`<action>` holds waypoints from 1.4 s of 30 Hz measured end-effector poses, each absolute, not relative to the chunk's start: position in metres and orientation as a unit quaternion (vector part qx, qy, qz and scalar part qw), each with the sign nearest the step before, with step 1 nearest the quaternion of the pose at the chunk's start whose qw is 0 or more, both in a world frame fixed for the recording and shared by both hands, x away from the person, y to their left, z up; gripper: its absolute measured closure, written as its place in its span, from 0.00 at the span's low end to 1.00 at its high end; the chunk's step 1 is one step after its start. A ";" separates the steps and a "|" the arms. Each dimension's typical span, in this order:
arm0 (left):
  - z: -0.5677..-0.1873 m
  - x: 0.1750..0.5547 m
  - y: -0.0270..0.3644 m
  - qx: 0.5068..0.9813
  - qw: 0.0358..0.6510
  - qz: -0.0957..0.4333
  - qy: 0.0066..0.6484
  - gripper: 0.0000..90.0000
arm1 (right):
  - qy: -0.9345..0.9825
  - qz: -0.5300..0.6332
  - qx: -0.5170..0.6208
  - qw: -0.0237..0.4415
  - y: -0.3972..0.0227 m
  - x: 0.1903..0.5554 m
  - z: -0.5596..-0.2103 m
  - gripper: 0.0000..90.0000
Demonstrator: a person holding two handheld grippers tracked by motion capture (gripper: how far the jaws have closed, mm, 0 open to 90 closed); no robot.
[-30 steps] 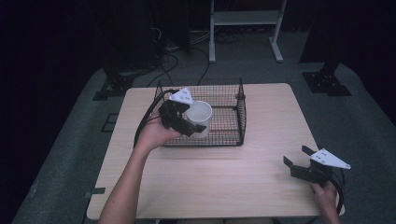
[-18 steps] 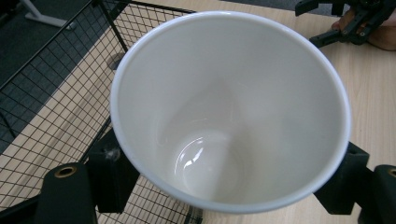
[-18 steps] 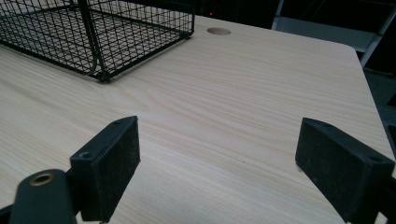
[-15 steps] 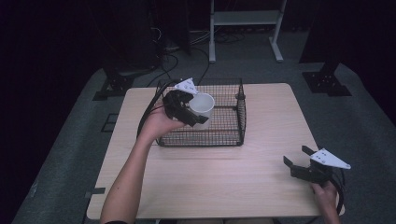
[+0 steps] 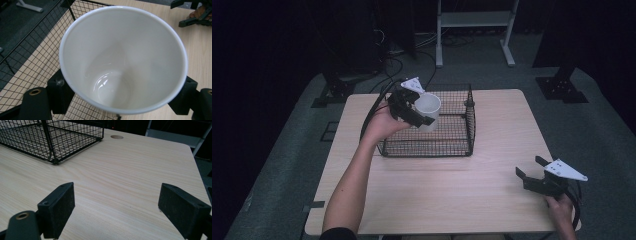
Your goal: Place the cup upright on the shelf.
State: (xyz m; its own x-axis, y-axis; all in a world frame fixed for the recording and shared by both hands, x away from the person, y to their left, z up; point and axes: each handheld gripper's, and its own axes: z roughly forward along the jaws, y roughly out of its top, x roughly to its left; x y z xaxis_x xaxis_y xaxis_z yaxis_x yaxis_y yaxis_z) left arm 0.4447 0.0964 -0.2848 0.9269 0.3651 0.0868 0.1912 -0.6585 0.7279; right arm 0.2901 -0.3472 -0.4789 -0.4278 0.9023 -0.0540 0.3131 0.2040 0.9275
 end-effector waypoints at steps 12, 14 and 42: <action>-0.288 0.462 0.091 0.904 0.382 0.113 0.157 0.24 | 0.707 0.462 0.430 0.318 -0.347 0.290 -0.479 0.15; -0.291 0.466 0.090 0.904 0.380 0.111 0.160 0.24 | 0.707 0.463 0.429 0.319 -0.348 0.290 -0.479 0.15; -0.345 0.505 0.073 0.913 0.358 0.069 0.182 0.24 | 0.705 0.465 0.433 0.316 -0.349 0.290 -0.479 0.15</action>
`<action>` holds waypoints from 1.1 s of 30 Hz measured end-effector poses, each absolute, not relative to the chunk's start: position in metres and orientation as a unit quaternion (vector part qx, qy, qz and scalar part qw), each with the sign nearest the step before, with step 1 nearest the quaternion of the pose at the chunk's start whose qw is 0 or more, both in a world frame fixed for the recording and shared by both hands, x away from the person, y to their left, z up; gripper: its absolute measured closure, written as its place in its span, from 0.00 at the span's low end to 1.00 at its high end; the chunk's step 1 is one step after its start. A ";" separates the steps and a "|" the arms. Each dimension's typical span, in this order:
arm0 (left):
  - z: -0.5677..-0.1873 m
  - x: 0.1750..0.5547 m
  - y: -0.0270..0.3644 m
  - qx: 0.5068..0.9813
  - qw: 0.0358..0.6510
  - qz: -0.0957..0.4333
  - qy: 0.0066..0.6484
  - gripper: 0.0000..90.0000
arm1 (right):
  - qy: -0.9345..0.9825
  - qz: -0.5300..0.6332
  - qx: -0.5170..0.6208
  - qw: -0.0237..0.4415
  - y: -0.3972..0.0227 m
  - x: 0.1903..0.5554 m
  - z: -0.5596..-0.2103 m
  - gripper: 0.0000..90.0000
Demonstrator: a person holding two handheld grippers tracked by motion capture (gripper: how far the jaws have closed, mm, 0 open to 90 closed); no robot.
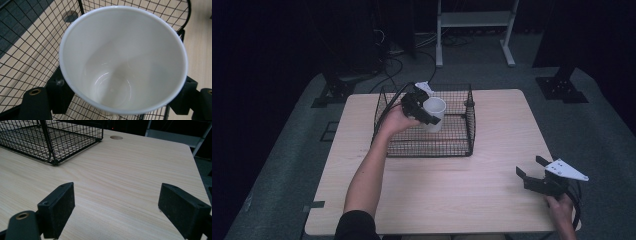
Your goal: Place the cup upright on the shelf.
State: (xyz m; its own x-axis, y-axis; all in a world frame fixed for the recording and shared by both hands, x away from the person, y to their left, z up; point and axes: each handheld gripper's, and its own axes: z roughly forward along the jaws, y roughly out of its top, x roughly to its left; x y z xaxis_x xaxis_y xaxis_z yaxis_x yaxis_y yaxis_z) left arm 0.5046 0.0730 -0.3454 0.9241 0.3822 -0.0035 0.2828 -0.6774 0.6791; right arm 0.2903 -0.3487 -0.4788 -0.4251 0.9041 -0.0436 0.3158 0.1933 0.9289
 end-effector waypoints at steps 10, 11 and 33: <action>-0.365 0.515 0.066 0.917 0.346 0.055 0.191 0.24 | 0.704 0.465 0.433 0.316 -0.349 0.290 -0.479 0.15; -0.367 0.516 0.066 0.917 0.346 0.054 0.191 0.24 | 0.704 0.465 0.433 0.316 -0.349 0.290 -0.479 0.15; -0.397 0.532 0.061 0.924 0.321 0.023 0.207 0.24 | 0.705 0.466 0.432 0.316 -0.349 0.290 -0.479 0.15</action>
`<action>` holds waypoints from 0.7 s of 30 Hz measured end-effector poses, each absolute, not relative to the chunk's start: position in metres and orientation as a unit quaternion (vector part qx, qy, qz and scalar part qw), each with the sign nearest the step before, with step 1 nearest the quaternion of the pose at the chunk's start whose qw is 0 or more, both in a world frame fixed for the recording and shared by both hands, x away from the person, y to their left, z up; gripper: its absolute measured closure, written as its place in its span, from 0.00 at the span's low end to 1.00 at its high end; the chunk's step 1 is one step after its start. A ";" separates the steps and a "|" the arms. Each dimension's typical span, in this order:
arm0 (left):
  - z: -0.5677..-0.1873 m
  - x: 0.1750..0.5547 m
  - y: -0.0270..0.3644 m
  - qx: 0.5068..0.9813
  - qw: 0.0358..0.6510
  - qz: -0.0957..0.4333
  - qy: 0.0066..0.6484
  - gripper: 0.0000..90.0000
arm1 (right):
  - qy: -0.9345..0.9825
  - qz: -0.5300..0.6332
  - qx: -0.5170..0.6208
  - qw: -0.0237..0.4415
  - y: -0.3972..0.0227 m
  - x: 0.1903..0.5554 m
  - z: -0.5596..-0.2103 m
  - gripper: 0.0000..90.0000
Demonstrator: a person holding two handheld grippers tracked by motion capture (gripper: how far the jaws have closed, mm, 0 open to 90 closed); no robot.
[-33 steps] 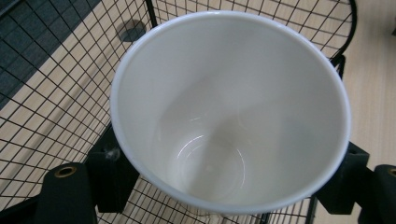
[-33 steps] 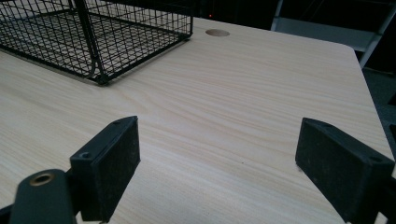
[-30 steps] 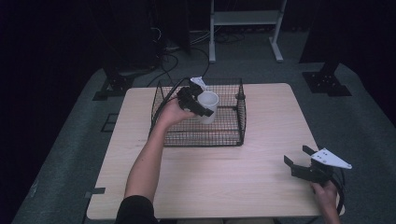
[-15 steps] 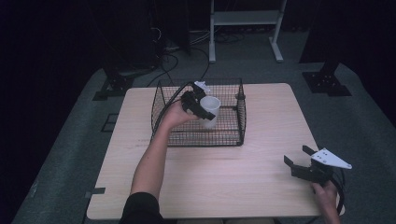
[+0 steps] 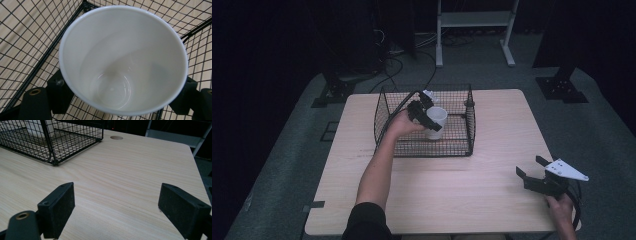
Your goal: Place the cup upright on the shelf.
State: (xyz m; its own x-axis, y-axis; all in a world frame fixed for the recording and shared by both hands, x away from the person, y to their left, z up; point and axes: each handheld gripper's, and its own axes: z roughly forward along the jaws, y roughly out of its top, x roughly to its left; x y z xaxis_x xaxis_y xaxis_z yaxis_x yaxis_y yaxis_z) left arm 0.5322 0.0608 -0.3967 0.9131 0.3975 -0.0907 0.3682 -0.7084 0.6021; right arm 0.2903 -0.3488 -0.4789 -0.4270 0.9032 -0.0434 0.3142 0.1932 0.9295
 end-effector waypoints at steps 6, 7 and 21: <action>-0.401 0.534 0.062 0.924 0.317 0.016 0.212 0.24 | 0.705 0.466 0.432 0.316 -0.349 0.290 -0.479 0.15; -0.402 0.535 0.062 0.925 0.313 0.018 0.212 0.24 | 0.705 0.466 0.432 0.316 -0.349 0.290 -0.479 0.15; -0.405 0.534 0.060 0.929 0.300 0.020 0.215 0.24 | 0.705 0.466 0.431 0.317 -0.349 0.290 -0.479 0.15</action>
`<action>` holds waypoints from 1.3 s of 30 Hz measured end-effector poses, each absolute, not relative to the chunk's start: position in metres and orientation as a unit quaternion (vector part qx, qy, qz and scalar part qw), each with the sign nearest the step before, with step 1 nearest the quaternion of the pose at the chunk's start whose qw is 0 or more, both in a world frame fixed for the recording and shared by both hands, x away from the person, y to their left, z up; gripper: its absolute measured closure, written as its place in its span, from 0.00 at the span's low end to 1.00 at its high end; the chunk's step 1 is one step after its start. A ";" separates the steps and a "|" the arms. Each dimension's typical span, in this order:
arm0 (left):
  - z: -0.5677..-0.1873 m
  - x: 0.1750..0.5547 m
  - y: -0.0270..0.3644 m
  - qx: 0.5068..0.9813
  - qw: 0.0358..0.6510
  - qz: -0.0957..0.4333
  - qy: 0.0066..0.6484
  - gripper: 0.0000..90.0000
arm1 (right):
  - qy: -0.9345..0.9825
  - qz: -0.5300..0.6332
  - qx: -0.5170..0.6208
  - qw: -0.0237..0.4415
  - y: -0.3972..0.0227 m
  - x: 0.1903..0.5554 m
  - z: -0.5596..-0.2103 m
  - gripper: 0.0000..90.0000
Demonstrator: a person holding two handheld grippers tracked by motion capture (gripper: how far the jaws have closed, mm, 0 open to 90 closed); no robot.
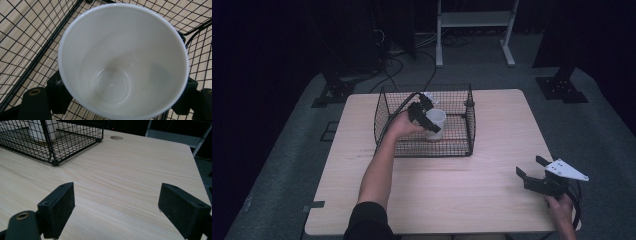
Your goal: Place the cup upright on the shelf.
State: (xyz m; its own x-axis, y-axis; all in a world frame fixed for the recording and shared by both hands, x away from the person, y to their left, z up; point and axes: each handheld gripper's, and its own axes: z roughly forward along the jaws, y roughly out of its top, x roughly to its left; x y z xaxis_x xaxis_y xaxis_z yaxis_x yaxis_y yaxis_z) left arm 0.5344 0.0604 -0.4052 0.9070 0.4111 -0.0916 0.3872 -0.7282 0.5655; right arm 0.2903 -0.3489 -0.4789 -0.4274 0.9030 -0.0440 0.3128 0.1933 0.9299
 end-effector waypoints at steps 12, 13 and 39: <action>-0.408 0.532 0.073 0.926 0.304 0.022 0.224 0.22 | 0.704 0.466 0.433 0.316 -0.349 0.290 -0.479 0.15; -0.408 0.532 0.074 0.925 0.305 0.022 0.224 0.22 | 0.704 0.466 0.433 0.316 -0.349 0.290 -0.479 0.15; -0.379 0.517 0.082 0.913 0.339 0.049 0.220 0.07 | 0.703 0.468 0.434 0.314 -0.350 0.290 -0.479 0.15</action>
State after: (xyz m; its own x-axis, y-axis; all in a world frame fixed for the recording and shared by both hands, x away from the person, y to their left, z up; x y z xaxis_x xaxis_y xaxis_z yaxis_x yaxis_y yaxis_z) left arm 0.5169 0.0819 -0.3793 0.8983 0.4353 -0.0603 0.3693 -0.6733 0.6405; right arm 0.2898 -0.3495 -0.4789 -0.4263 0.9039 -0.0353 0.3169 0.1857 0.9301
